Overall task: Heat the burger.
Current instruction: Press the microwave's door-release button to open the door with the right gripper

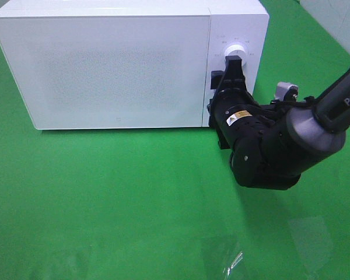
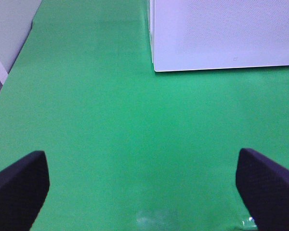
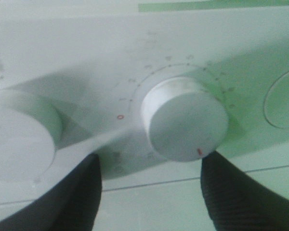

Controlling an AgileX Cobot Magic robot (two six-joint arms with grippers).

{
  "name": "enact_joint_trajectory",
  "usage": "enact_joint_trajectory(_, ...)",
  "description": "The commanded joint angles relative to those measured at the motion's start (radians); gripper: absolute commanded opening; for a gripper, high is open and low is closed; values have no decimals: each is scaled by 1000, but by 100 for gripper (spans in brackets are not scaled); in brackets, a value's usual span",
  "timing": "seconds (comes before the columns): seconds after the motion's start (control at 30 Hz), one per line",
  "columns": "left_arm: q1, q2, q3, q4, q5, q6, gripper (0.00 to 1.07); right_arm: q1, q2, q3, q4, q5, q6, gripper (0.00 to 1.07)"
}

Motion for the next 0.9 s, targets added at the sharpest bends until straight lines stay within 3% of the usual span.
enact_joint_trajectory(0.03, 4, -18, -1, -1, -12, -8, 98, -11, -38, -24, -26, -128, -52, 64)
enact_joint_trajectory(0.6, 4, -18, -1, -1, -12, -8, 98, -11, -238, 35, -259, 476, -498, 68)
enact_joint_trajectory(0.67, 4, -18, -1, -1, -12, -8, 98, -11, -287, 35, -321, 637, -639, 68)
enact_joint_trajectory(0.83, 4, -18, -1, -1, -12, -8, 98, -11, -324, 35, -340, 755, -760, 68)
enact_joint_trajectory(0.9, 4, -18, -1, -1, -12, -8, 98, -14, -376, 34, -340, 925, -940, 68)
